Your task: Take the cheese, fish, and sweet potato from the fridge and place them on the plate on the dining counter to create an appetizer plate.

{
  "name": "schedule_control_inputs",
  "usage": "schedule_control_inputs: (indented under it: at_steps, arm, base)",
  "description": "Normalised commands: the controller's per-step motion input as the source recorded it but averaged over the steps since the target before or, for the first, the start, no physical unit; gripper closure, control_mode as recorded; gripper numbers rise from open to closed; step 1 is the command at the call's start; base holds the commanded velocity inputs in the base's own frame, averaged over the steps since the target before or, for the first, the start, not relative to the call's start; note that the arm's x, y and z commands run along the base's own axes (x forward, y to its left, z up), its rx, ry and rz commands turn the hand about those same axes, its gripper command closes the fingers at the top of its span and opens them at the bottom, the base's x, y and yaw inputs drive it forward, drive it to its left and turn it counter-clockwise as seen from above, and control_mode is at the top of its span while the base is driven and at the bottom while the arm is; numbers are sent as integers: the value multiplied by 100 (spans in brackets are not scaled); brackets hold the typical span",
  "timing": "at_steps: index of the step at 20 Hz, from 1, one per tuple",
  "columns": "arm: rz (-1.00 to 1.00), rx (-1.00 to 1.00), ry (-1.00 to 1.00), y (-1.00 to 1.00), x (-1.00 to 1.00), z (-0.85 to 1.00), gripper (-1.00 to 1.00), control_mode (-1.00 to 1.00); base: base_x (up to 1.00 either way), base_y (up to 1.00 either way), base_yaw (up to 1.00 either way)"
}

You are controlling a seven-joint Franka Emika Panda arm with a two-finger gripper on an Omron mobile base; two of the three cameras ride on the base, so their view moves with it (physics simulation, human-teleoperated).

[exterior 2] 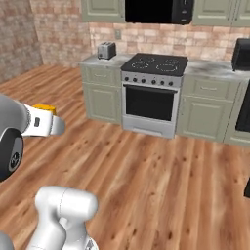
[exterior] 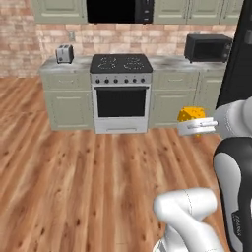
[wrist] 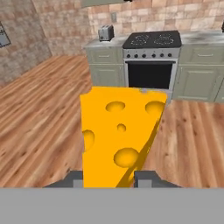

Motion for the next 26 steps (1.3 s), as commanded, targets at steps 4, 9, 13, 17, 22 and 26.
schedule_control_inputs:
  at_steps: [4,9,13,17,22,26]
  arm:
    - [0,0,0,0,0,0,100,100]
    - [0,0,0,0,0,0,100,100]
    - [0,0,0,0,0,0,100,100]
    - [0,0,0,0,0,0,100,100]
    - [0,0,0,0,0,0,100,100]
    - [0,0,0,0,0,0,100,100]
  base:
    - [-100,1,-24]
    - [-100,5,-31]
    - [-100,1,-29]
    - [-100,0,-26]
    - [-100,0,-21]
    - [-100,5,-13]
